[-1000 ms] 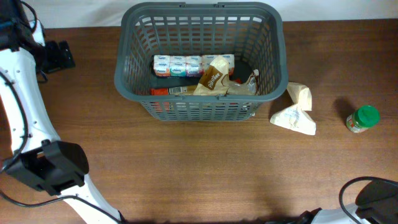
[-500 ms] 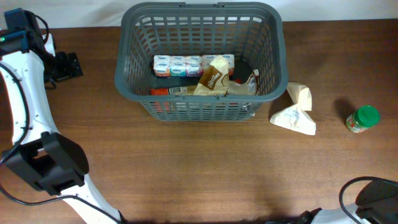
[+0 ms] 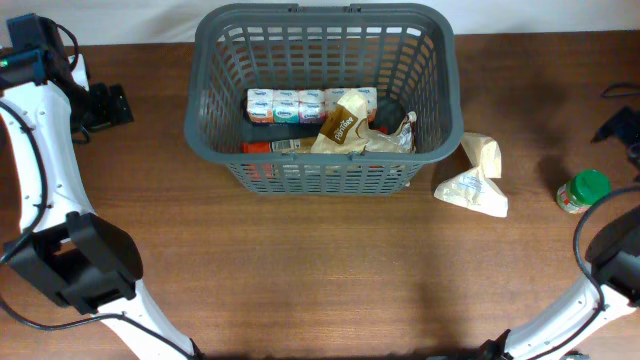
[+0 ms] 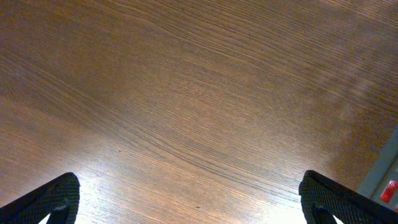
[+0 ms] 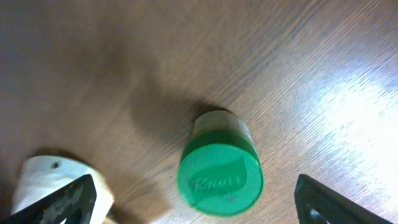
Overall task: Pack container
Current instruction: 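Move the right gripper to the green-lidded spice jar and grasp it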
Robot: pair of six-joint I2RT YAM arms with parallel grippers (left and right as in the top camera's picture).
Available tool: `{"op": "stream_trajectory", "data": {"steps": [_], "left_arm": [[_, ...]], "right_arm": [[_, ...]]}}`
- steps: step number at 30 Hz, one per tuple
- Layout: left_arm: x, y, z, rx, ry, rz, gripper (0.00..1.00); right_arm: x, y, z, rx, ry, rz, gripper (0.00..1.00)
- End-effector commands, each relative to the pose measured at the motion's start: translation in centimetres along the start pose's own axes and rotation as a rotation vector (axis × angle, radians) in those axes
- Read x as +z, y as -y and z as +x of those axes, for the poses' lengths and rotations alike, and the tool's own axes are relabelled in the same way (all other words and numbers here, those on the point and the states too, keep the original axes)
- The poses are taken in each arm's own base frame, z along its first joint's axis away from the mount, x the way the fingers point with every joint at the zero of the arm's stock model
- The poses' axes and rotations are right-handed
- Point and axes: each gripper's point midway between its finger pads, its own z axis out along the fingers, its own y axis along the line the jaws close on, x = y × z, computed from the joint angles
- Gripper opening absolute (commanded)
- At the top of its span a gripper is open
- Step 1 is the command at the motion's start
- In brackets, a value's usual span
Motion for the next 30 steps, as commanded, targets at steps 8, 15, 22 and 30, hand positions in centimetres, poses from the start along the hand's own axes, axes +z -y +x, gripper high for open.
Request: {"op": "stream_trajectory", "data": {"steps": [8, 15, 22, 30], "left_arm": [[0.1, -0.1, 0.1, -0.013, -0.003, 0.003, 0.99], [0.1, -0.1, 0.1, -0.013, -0.003, 0.003, 0.99], [0.1, -0.1, 0.1, -0.013, -0.002, 0.003, 0.99], [0.1, -0.1, 0.1, -0.013, -0.003, 0.003, 0.99]], "right_arm": [[4.4, 1.2, 2.6, 0.007, -0.144, 0.066, 0.94], [8.4, 2.0, 4.4, 0.011, -0.184, 0.076, 0.94], [10.2, 2.2, 4.8, 0.011, -0.175, 0.073, 0.90], [10.7, 1.9, 5.1, 0.014, -0.182, 0.047, 0.44]]}}
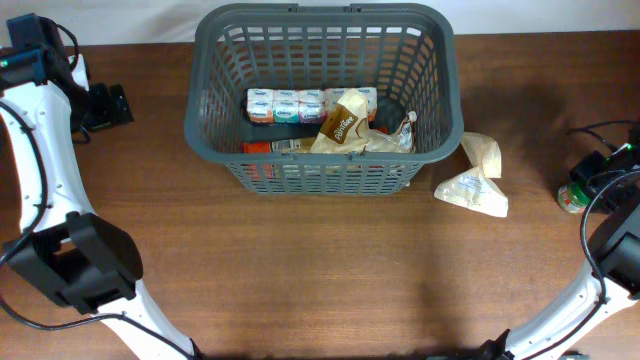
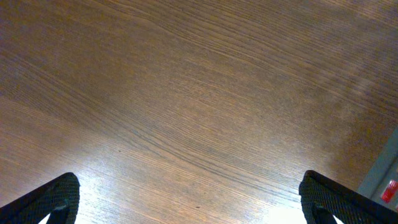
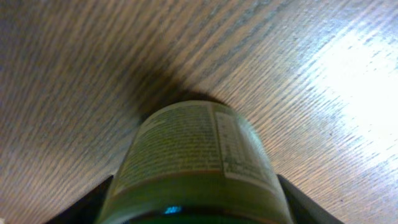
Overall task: Pack container
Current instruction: 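Move the right gripper to the green-lidded spice jar and grasp it, then place the spice jar into the basket and withdraw the right gripper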
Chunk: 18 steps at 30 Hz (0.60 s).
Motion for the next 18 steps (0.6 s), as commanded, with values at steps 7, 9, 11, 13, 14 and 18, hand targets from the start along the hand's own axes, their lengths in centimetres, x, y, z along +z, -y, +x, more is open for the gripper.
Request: {"op": "stream_trajectory", "data": {"steps": [7, 9, 11, 13, 14, 18], "left_arm": [[0.1, -0.1, 0.1, -0.013, -0.001, 0.003, 0.99], [0.1, -0.1, 0.1, -0.013, -0.001, 0.003, 0.99], [0.1, -0.1, 0.1, -0.013, -0.001, 0.003, 0.99], [0.1, -0.1, 0.1, -0.013, -0.002, 0.003, 0.99], [0.1, -0.1, 0.1, -0.013, -0.002, 0.003, 0.99], [0.1, -0.1, 0.1, -0.013, -0.002, 0.003, 0.99]], "right_arm": [[-5.8, -4.1, 0.4, -0.034, 0.027, -0.162, 0.04], [-11.7, -6.6, 0.1, -0.115, 0.155, -0.202, 0.04], [-17.0, -9.5, 0.4, -0.233, 0.278, -0.262, 0.04], [-22.3, -12.4, 1.1, -0.334, 0.412, -0.310, 0.04], [-25.6, -14.6, 2.0, -0.405, 0.500, -0.345, 0.04], [-32.6, -21.9, 6.6, -0.598, 0.668, -0.469, 0.04]]}}
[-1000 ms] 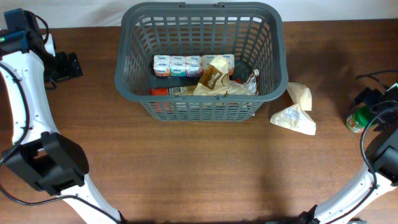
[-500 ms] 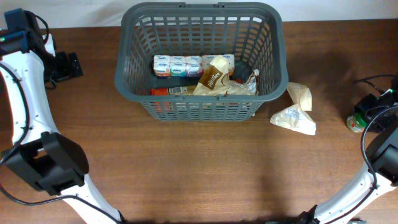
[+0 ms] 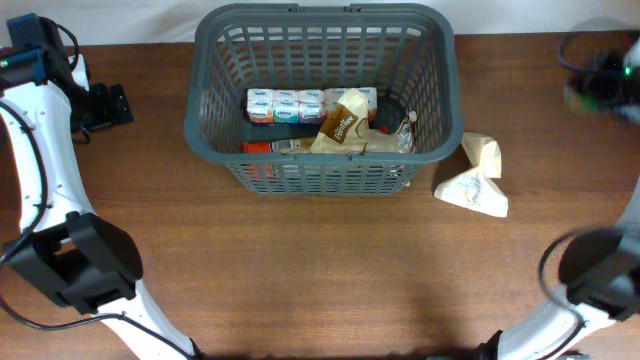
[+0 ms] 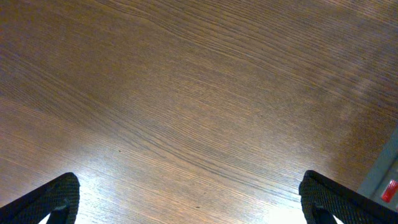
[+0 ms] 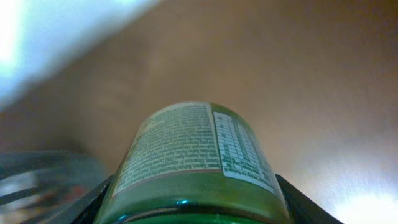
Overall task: Pack container
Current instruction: 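Place the spice jar into the basket and withdraw the right gripper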
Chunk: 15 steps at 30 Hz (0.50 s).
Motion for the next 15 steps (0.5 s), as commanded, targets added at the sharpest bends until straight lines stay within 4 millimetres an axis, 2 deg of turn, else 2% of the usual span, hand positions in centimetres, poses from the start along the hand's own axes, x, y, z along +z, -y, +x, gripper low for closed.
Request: {"op": "stream_trajectory", "data": {"steps": [1, 2, 3, 4, 5, 8, 11, 13, 15], "left_arm": [[0.1, -0.1, 0.1, -0.013, -0.002, 0.003, 0.99], [0.1, -0.1, 0.1, -0.013, -0.001, 0.003, 0.99], [0.1, -0.1, 0.1, -0.013, -0.001, 0.003, 0.99], [0.1, -0.1, 0.1, -0.013, -0.001, 0.003, 0.99], [0.1, -0.1, 0.1, -0.013, -0.001, 0.003, 0.99], [0.1, -0.1, 0.1, -0.013, -0.001, 0.003, 0.99], [0.1, -0.1, 0.1, -0.013, -0.001, 0.003, 0.99], [0.1, -0.1, 0.1, -0.013, -0.002, 0.003, 0.99], [0.1, -0.1, 0.1, -0.013, -0.001, 0.003, 0.99]], "right_arm": [[-4.6, -9.6, -1.2, -0.186, 0.129, -0.170, 0.04], [-4.7, -12.2, -0.7, -0.228, 0.134, -0.224, 0.04], [-4.7, -15.8, 0.4, -0.285, 0.128, -0.294, 0.04], [-4.6, -17.0, 0.9, -0.305, 0.124, -0.312, 0.04], [-4.2, -20.2, 2.3, -0.364, 0.111, -0.360, 0.04], [-2.9, -25.8, 5.3, -0.480, 0.083, -0.440, 0.04], [-0.9, -30.1, 8.8, -0.581, 0.032, -0.491, 0.04], [0.9, -31.3, 10.6, -0.623, -0.008, -0.489, 0.04], [2.8, -31.4, 11.4, -0.631, -0.035, -0.455, 0.04]]}}
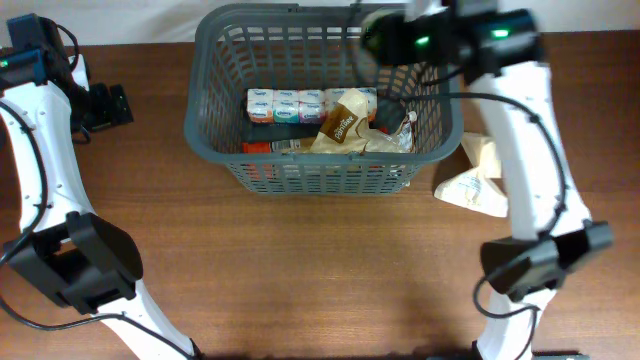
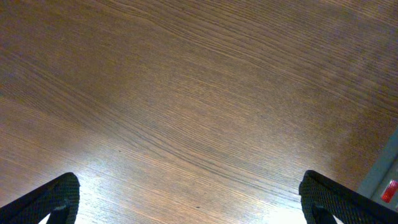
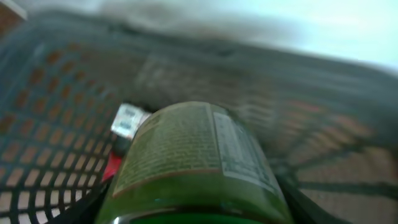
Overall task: Pack container
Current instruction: 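Place the spice jar into the basket and withdraw the right gripper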
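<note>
A grey plastic basket (image 1: 320, 165) stands at the back middle of the table. My right gripper (image 1: 400, 38) hangs over its back right part, shut on a green-lidded jar (image 3: 196, 155) with a printed label. That jar fills the right wrist view, with the basket's mesh blurred below it; in the overhead view the jar (image 1: 383, 38) is a green blur. At the far left my left gripper (image 2: 189, 202) stands open over bare wood, its fingers (image 2: 56, 199) wide apart, holding nothing.
Inside the basket lie a row of small white cups (image 1: 300, 105), a tan packet (image 1: 345, 125) and a red item (image 1: 262, 147). Two cream bags (image 1: 475, 180) lie on the table just right of the basket. The left arm (image 1: 45, 180) runs down the left edge.
My right gripper, still holding the jar, has moved from above the table's far right back corner to over the basket's back right part. The left arm has not moved.
The green-lidded jar stood on the table at the far right with my right gripper open above it. Then the gripper was down around the jar. Then the jar was off the table, held high at the far right, and now it hangs over the basket.
</note>
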Robot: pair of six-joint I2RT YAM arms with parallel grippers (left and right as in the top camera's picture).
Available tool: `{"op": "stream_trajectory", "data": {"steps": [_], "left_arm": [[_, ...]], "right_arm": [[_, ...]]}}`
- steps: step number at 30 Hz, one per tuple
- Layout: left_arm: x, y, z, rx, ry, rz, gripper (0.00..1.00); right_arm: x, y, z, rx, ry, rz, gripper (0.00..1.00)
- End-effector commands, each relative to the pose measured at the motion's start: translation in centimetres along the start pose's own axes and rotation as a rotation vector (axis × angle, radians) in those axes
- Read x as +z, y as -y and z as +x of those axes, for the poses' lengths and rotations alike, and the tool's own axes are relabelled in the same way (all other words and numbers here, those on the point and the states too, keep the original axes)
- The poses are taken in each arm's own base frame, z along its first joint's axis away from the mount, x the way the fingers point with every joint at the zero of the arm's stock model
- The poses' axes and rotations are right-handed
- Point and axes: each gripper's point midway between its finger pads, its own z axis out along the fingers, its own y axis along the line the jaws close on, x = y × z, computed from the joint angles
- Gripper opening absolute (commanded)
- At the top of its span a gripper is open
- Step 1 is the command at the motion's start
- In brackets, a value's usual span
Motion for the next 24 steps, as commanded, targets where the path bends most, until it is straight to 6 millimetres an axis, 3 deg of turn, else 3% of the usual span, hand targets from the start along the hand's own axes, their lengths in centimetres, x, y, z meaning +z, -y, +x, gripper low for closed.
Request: {"op": "stream_trajectory", "data": {"steps": [1, 3, 7, 14, 20, 21, 22, 23, 24], "left_arm": [[0.1, -0.1, 0.0, -0.014, -0.001, 0.003, 0.99], [0.1, -0.1, 0.1, -0.013, -0.001, 0.003, 0.99], [0.1, -0.1, 0.1, -0.013, -0.001, 0.003, 0.99], [0.1, -0.1, 0.1, -0.013, -0.001, 0.003, 0.99], [0.1, -0.1, 0.0, -0.013, -0.001, 0.003, 0.99], [0.1, -0.1, 0.1, -0.013, -0.001, 0.003, 0.99], [0.1, -0.1, 0.0, -0.013, -0.001, 0.003, 0.99], [0.1, -0.1, 0.0, -0.013, -0.001, 0.003, 0.99], [0.1, -0.1, 0.0, -0.014, -0.001, 0.003, 0.99]], "right_arm": [[3.1, 0.6, 1.2, -0.029, -0.052, 0.029, 0.04], [6.2, -0.2, 3.6, -0.004, -0.141, -0.063, 0.04], [9.8, -1.5, 7.1, -0.011, -0.262, -0.118, 0.04], [11.3, -6.8, 9.4, -0.119, -0.323, -0.228, 0.04], [11.4, -8.1, 10.2, -0.138, -0.344, -0.234, 0.07], [11.4, -8.1, 10.2, -0.139, -0.345, -0.228, 0.18], [11.5, -7.7, 10.2, -0.142, -0.346, -0.209, 0.54], [11.5, -7.3, 10.3, -0.146, -0.347, -0.184, 0.77], [11.5, -7.0, 10.3, -0.146, -0.350, -0.169, 0.83]]}}
